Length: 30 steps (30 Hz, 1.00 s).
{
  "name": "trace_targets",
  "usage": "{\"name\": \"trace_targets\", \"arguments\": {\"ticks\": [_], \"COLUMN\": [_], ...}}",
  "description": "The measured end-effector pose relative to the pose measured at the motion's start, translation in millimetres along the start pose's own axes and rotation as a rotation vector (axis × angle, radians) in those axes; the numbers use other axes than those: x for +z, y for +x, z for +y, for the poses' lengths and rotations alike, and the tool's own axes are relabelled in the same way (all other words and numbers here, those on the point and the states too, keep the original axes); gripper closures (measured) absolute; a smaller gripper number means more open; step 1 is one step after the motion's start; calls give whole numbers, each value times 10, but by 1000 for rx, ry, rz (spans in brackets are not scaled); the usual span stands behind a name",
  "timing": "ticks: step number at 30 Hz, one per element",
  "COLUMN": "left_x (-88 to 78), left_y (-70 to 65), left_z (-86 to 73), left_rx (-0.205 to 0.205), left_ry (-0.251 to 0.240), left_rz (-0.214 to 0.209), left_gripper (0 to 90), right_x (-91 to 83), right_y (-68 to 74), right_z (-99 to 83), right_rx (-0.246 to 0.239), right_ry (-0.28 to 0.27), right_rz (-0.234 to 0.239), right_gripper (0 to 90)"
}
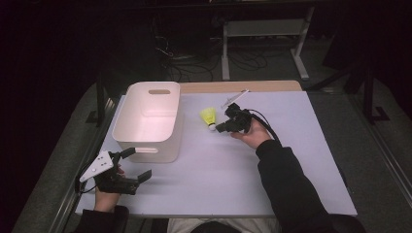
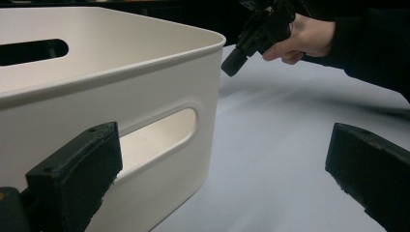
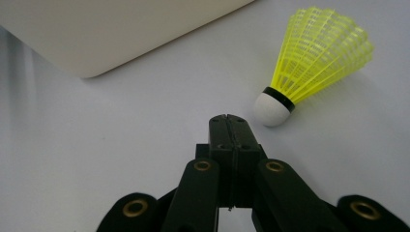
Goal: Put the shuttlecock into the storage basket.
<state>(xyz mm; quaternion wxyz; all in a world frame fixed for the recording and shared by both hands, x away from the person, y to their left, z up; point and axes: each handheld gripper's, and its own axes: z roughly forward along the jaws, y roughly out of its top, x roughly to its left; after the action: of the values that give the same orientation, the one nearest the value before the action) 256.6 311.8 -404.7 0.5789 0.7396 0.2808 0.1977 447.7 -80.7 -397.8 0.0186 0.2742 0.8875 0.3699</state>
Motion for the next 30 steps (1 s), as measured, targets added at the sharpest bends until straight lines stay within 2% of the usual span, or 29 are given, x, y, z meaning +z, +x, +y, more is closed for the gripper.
{"name": "trace_targets", "arguments": {"ticks": [15,21,30], "left_x": [-1,-1,-2], "left_y": [4,5,6], "left_z": [0,0,-1], "left_rx": [1,1,2], "left_ry": [1,0,2], "left_rz": [0,-2,-7], "left_gripper": [0,0,0], "right_x": [-56,-26,107], "right_y": [-105,-186,-377], "right_z": [158,223,262], "right_rx": [-4,9,61], "right_ry": [-6,-5,-7], "right_rz": [-33,-46,-65], "right_gripper": [884,885,886]}}
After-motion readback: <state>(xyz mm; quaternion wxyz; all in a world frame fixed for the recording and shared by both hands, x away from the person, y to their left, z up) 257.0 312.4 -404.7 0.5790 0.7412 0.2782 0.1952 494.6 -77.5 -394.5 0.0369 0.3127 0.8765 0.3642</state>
